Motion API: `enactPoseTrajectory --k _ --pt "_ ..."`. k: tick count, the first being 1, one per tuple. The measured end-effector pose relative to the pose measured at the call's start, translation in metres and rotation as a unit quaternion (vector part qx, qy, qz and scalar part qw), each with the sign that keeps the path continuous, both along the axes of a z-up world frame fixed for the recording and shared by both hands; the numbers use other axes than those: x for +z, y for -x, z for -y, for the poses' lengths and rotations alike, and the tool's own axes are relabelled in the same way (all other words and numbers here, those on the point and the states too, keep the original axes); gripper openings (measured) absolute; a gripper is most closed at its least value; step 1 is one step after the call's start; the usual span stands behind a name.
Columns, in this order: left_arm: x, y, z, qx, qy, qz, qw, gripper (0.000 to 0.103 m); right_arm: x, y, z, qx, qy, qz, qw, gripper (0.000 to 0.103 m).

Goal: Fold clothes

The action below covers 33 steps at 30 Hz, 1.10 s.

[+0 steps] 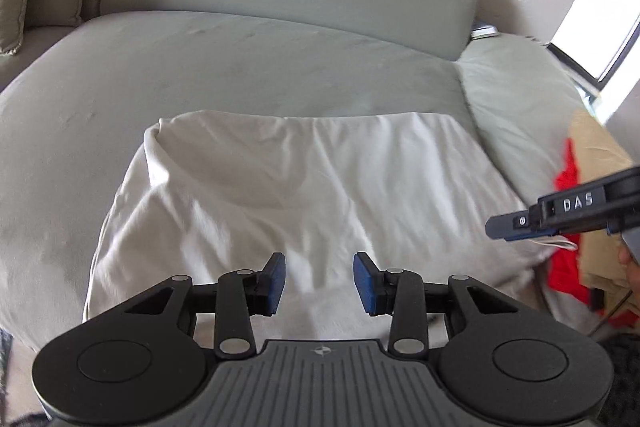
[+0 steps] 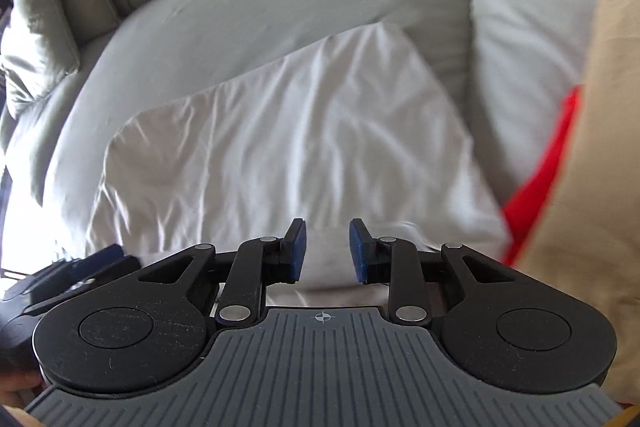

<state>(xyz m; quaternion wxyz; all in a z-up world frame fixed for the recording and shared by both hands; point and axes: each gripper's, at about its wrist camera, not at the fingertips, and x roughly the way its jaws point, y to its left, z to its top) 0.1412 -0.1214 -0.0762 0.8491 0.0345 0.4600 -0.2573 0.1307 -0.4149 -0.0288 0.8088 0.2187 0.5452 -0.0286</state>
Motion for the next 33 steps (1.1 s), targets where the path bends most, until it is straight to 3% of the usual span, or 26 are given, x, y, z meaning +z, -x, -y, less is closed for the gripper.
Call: enactPoseTrajectory --k 2,6,11,16,18,20,22,25,28,31,33 --pt "-0.008 -0.012 0.009 -0.007 -0.019 -0.01 0.9997 0.036 -0.01 -0.01 -0.013 0.011 0.015 -0.004 1.0 0.031" --pt "-0.029 -0.032 0.019 -0.041 -0.028 -0.08 0.9956 0.034 -0.026 -0.029 -0.02 0.008 0.034 -0.032 0.999 0.03" --pt "-0.027 -0.038 0.016 -0.099 -0.005 -0.15 0.9837 0.029 -0.027 -0.048 -0.007 0.036 -0.009 -0.118 0.992 0.03" --pt "-0.017 0.006 0.004 -0.211 -0.012 -0.169 0.9626 0.027 -0.017 -0.026 -0.022 0.139 -0.018 -0.193 0.971 0.031" --pt "-0.014 0.04 -0.005 -0.273 -0.027 -0.17 0.9464 0.026 -0.011 -0.003 -0.03 0.181 -0.013 -0.209 0.961 0.04" --pt "-0.011 0.07 -0.015 -0.31 -0.052 -0.149 0.9376 0.028 -0.003 0.021 -0.034 0.207 0.001 -0.208 0.956 0.044" --pt "-0.007 0.086 -0.026 -0.306 -0.059 -0.125 0.9421 0.03 0.008 0.04 -0.033 0.204 0.017 -0.193 0.959 0.045" --pt "0.0 0.076 -0.033 -0.244 -0.016 -0.091 0.9654 0.036 0.028 0.053 -0.027 0.168 0.041 -0.132 0.976 0.048" --pt "0.002 0.055 -0.031 -0.114 0.011 -0.026 0.9931 0.042 0.038 0.044 -0.015 0.099 0.05 -0.033 0.993 0.049" --pt "-0.015 0.044 -0.028 -0.023 0.029 -0.011 0.9993 0.041 0.023 0.042 -0.011 0.033 0.061 0.016 0.997 0.049" --pt "-0.032 0.051 -0.024 -0.017 0.003 -0.039 0.9991 0.04 -0.001 0.045 -0.013 0.007 0.077 0.004 0.997 0.049"
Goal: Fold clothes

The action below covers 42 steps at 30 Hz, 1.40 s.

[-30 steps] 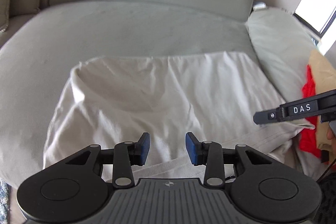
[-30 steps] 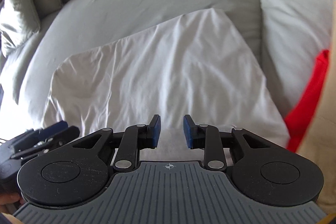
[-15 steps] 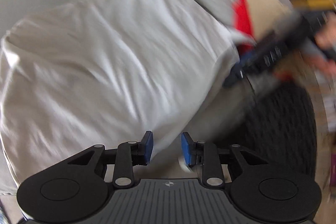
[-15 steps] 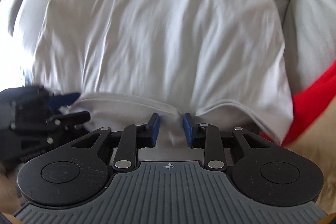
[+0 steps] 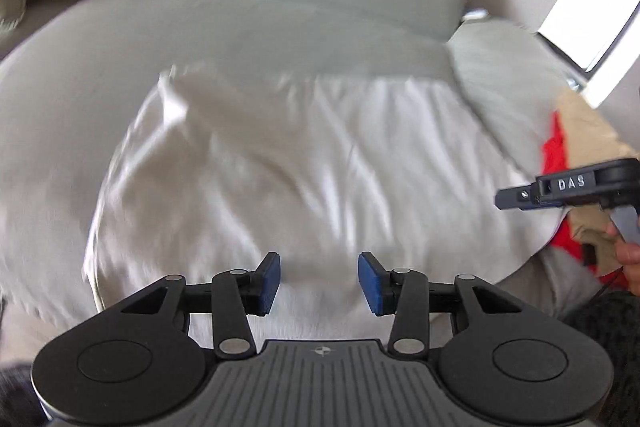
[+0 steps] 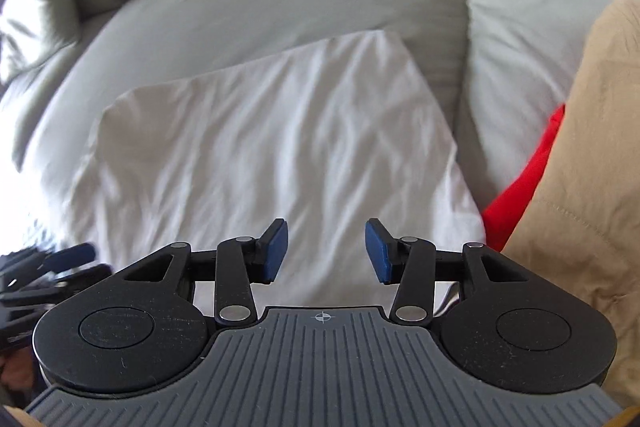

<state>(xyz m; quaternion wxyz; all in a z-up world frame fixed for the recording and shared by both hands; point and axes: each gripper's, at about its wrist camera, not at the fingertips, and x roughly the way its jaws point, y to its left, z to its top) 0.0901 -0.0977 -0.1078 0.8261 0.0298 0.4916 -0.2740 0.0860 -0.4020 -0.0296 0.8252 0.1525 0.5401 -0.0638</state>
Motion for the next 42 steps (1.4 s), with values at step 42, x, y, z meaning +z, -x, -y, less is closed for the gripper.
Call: enactPoseTrajectory --k 42 --pt "-0.036 -0.191 -0.095 0.059 0.171 -0.056 0.9819 0.012 -0.003 -0.206 -0.189 0.102 -0.02 0.113 0.988 0.057"
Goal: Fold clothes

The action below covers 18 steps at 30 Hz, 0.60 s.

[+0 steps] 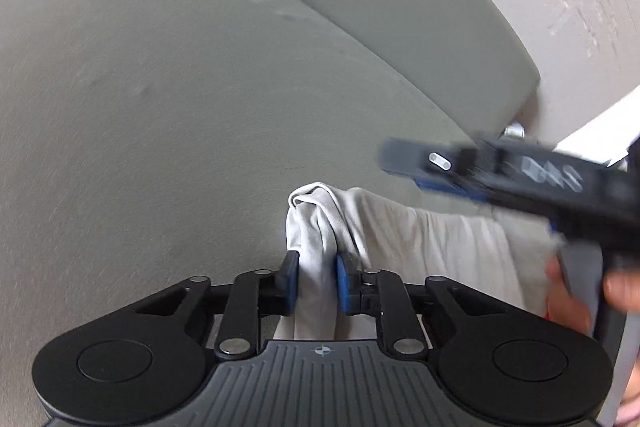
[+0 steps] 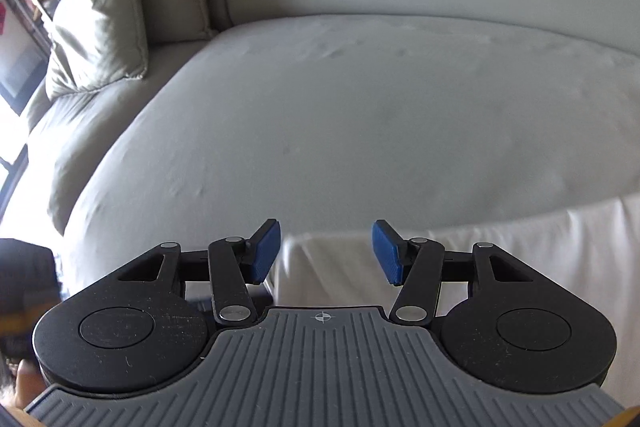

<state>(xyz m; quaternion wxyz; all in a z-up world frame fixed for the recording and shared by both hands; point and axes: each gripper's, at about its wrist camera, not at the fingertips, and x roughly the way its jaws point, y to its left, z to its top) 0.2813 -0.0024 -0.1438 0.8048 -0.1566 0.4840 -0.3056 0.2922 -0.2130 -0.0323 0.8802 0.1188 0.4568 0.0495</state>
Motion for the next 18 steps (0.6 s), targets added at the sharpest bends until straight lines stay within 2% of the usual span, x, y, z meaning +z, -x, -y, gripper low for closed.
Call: enactPoseTrajectory --k 1,4,7,8,9,11,14,15,17,18 --pt "0.0 0.003 0.004 -0.007 -0.011 0.014 0.9998 0.008 -0.005 -0.008 -0.005 0.009 0.008 -0.007 1.0 0.057" --pt "0.0 0.007 0.008 -0.013 -0.027 0.039 0.9988 0.007 -0.024 -0.028 -0.015 0.026 0.018 -0.04 0.999 0.054" --pt "-0.001 0.006 0.01 0.002 -0.028 0.041 0.9988 0.007 -0.044 -0.038 -0.011 0.009 -0.01 -0.079 0.997 0.04" --pt "-0.001 0.006 0.009 0.008 -0.029 0.042 0.9987 0.006 -0.049 -0.038 -0.009 0.008 -0.03 -0.09 0.995 0.017" --pt "-0.001 0.007 0.009 0.014 -0.031 0.043 0.9985 0.006 -0.054 -0.038 -0.008 0.01 -0.053 -0.099 0.994 0.002" --pt "0.001 0.011 0.009 0.028 -0.036 0.053 0.9975 0.006 -0.052 -0.032 -0.013 0.02 -0.035 -0.086 0.995 0.001" --pt "0.01 0.019 0.001 0.081 -0.03 0.072 0.9936 0.003 -0.041 -0.023 -0.02 0.016 0.017 -0.049 0.999 0.0" --pt "0.012 0.021 -0.001 0.103 -0.053 0.085 0.9896 0.003 -0.038 -0.022 -0.02 0.003 0.033 -0.034 0.999 0.0" --pt "0.006 0.017 0.0 0.112 -0.102 0.085 0.9848 0.007 -0.034 -0.021 -0.024 -0.028 0.099 0.004 0.995 0.0" --pt "0.004 0.015 -0.005 0.116 -0.081 0.073 0.9872 0.007 -0.033 -0.022 -0.023 -0.038 0.115 0.015 0.993 0.004"
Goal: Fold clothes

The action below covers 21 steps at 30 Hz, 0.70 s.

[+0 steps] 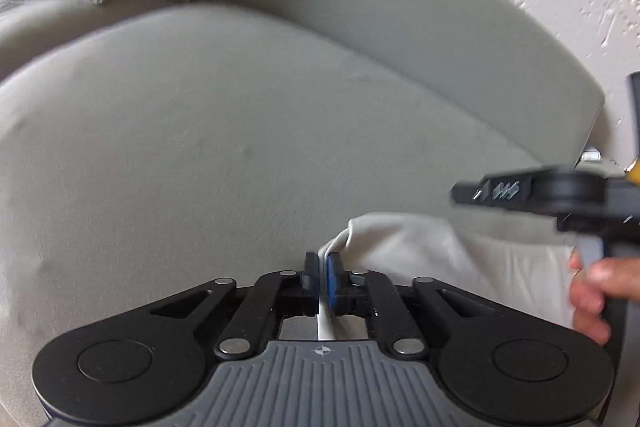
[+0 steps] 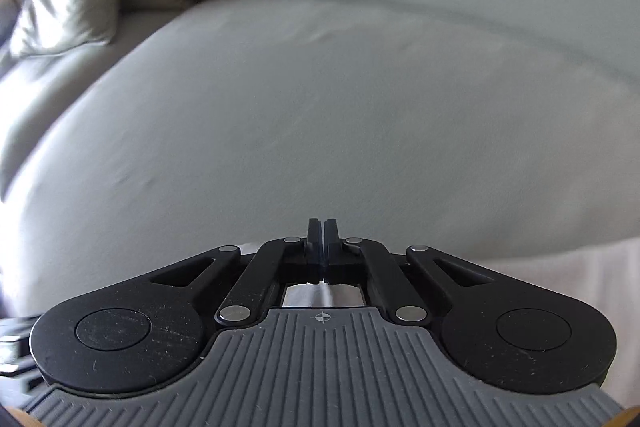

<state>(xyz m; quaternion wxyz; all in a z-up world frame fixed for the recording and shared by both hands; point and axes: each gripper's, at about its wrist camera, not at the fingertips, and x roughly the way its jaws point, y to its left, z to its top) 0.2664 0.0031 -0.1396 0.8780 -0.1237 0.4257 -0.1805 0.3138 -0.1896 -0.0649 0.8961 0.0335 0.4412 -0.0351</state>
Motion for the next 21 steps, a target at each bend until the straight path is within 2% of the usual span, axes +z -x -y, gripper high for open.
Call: enactPoseTrajectory --k 1,3,5,6,8,11,13,15,16,17,18,19,21 --pt "-0.002 -0.002 -0.005 0.003 0.023 -0.009 0.9997 0.009 0.001 -0.001 0.005 -0.003 -0.022 -0.001 1.0 0.01" --pt "0.0 -0.006 -0.015 0.013 0.062 -0.015 0.9979 0.011 0.006 0.001 0.019 -0.013 -0.103 -0.004 0.995 0.019" --pt "0.006 -0.011 -0.021 0.027 0.087 -0.006 0.9958 0.036 0.016 0.013 0.024 -0.017 -0.125 0.011 0.992 0.027" --pt "0.009 -0.014 -0.022 0.033 0.099 -0.002 0.9946 0.04 0.021 0.019 0.026 -0.021 -0.122 0.015 0.992 0.031" --pt "0.008 -0.025 -0.026 0.04 0.127 -0.005 0.9911 0.042 0.027 0.034 0.029 -0.023 -0.139 0.014 0.99 0.034" --pt "-0.01 -0.045 -0.013 0.026 0.144 -0.061 0.9874 0.042 0.028 0.062 0.038 -0.037 -0.193 -0.001 0.981 0.034" --pt "-0.023 -0.054 0.0 0.017 0.153 -0.089 0.9841 0.04 0.024 0.08 0.043 -0.048 -0.212 -0.009 0.976 0.034" --pt "-0.022 -0.06 0.013 0.009 0.148 -0.091 0.9848 0.037 0.023 0.1 0.05 -0.061 -0.222 -0.014 0.973 0.036" --pt "-0.022 -0.064 0.017 0.002 0.152 -0.095 0.9839 0.032 0.022 0.109 0.054 -0.066 -0.225 -0.015 0.972 0.037" --pt "-0.024 -0.068 0.025 -0.004 0.154 -0.103 0.9826 0.014 0.02 0.118 0.057 -0.07 -0.223 -0.018 0.972 0.038" --pt "-0.026 -0.071 0.032 -0.01 0.156 -0.112 0.9814 0.003 0.019 0.127 0.06 -0.075 -0.218 -0.02 0.973 0.039" --pt "-0.025 -0.071 0.035 -0.003 0.151 -0.105 0.983 0.003 0.017 0.14 0.063 -0.079 -0.209 -0.024 0.974 0.039" --pt "-0.01 -0.063 0.039 0.01 0.124 -0.055 0.9907 0.002 0.012 0.157 0.068 -0.084 -0.181 -0.035 0.979 0.039"
